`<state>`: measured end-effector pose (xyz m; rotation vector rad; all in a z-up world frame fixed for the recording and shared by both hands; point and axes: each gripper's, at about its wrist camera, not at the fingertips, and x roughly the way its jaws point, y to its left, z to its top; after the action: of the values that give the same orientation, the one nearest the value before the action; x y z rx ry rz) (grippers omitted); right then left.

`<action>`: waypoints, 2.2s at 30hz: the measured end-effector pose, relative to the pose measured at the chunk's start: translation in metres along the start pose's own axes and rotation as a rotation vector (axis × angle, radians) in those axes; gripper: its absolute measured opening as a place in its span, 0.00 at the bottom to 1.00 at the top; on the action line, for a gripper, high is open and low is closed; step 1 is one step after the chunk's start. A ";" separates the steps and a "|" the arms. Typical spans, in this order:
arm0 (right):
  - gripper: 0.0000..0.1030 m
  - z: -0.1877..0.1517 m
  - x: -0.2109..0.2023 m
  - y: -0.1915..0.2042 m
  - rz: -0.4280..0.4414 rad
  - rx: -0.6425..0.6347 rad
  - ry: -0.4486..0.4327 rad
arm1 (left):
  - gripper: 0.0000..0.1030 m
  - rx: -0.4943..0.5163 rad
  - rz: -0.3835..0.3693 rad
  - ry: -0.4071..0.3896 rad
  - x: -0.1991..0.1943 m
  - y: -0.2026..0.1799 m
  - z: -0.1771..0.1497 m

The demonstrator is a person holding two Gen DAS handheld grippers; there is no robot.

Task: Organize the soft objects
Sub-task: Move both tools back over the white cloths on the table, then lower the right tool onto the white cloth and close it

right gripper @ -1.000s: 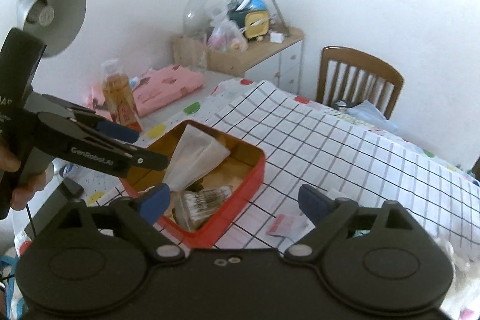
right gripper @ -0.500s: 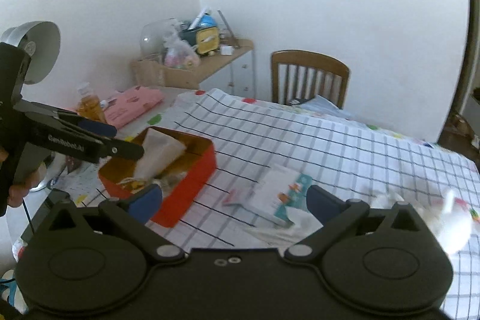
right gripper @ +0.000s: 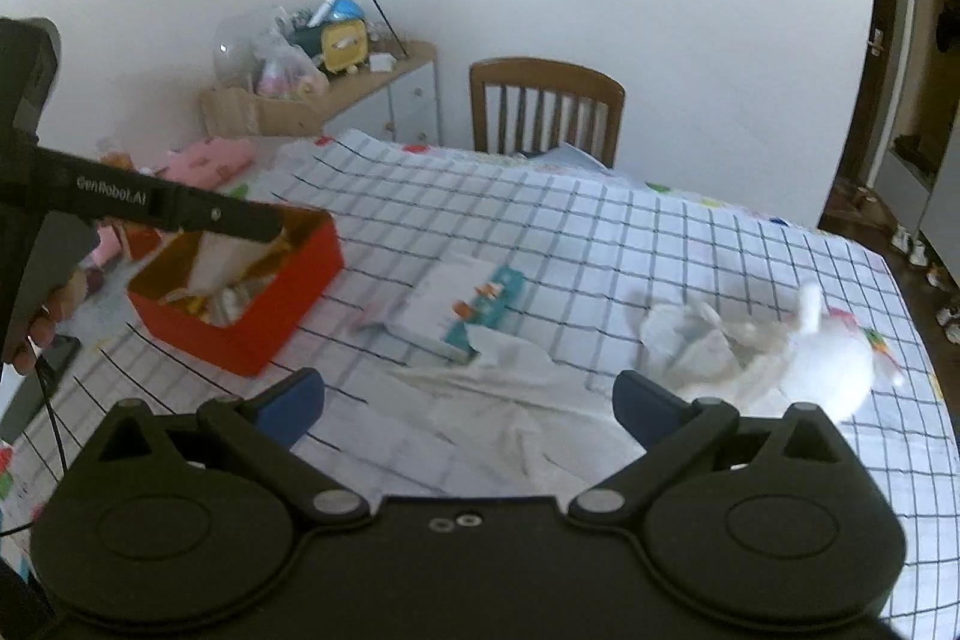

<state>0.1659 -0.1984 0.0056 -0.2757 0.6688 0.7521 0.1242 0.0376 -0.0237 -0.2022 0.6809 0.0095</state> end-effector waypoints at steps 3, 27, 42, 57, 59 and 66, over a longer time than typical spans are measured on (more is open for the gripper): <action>0.99 -0.008 0.005 -0.012 -0.016 0.015 0.024 | 1.00 0.035 -0.008 0.031 0.014 -0.013 -0.005; 0.99 -0.004 0.131 -0.051 0.078 0.018 0.202 | 1.00 0.162 -0.054 0.212 0.084 -0.080 -0.093; 0.99 -0.009 0.185 -0.036 0.071 -0.101 0.266 | 0.99 0.208 0.008 0.277 0.103 -0.087 -0.117; 0.86 -0.017 0.183 -0.024 0.051 -0.108 0.257 | 0.54 0.263 0.021 0.245 0.100 -0.089 -0.117; 0.77 -0.016 0.180 -0.022 0.052 -0.111 0.253 | 0.42 0.263 0.021 0.242 0.099 -0.088 -0.115; 0.09 -0.013 0.172 -0.018 0.015 -0.118 0.242 | 0.19 0.224 0.016 0.246 0.097 -0.079 -0.110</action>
<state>0.2652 -0.1243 -0.1163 -0.4751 0.8569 0.7803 0.1369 -0.0660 -0.1539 0.0187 0.9222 -0.0773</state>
